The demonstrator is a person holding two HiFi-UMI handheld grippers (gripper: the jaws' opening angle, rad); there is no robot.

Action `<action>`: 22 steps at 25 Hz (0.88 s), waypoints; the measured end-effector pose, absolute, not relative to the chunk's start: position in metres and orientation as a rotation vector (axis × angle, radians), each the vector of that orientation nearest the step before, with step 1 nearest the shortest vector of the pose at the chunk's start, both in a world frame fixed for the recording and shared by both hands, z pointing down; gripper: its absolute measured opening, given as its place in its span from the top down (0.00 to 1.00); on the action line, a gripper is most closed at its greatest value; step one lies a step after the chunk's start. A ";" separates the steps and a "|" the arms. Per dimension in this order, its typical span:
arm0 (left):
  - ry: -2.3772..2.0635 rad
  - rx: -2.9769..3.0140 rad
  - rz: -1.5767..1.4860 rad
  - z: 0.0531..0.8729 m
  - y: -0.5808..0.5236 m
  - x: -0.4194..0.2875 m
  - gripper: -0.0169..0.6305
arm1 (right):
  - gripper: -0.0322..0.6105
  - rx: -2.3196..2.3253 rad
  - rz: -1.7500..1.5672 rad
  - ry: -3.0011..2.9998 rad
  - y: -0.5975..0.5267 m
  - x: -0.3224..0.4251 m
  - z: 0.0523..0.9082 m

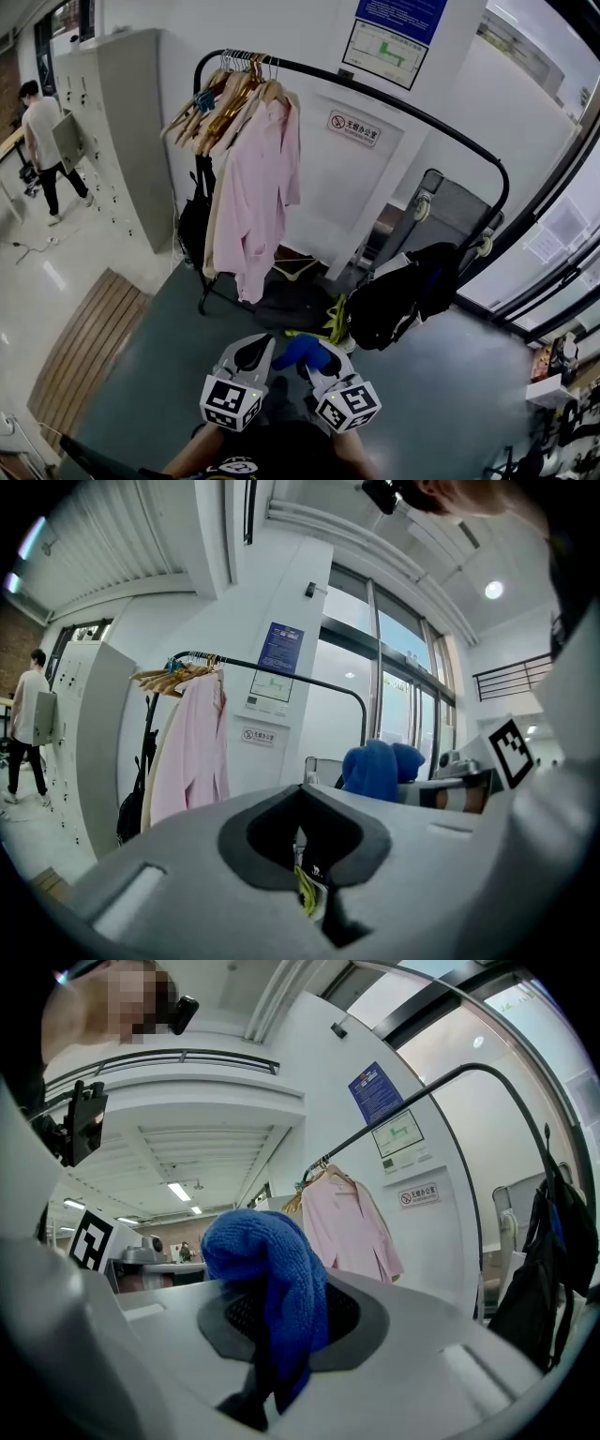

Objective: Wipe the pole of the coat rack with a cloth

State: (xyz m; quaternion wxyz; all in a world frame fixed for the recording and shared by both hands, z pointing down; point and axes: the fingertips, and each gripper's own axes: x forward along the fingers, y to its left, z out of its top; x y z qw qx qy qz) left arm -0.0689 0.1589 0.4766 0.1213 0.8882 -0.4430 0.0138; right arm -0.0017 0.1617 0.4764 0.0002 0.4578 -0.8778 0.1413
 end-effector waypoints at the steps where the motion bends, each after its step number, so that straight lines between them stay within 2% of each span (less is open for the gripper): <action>1: -1.300 2.596 0.037 0.476 0.151 -0.067 0.97 | 0.84 1.438 0.440 -2.759 0.154 0.002 0.477; 13: -1.366 2.641 0.022 0.453 0.040 0.003 0.97 | 0.84 1.432 0.332 -2.830 0.034 0.077 0.447; 22: -1.468 2.608 0.080 0.449 -0.022 0.011 0.97 | 0.84 1.382 0.375 -2.875 -0.033 0.097 0.447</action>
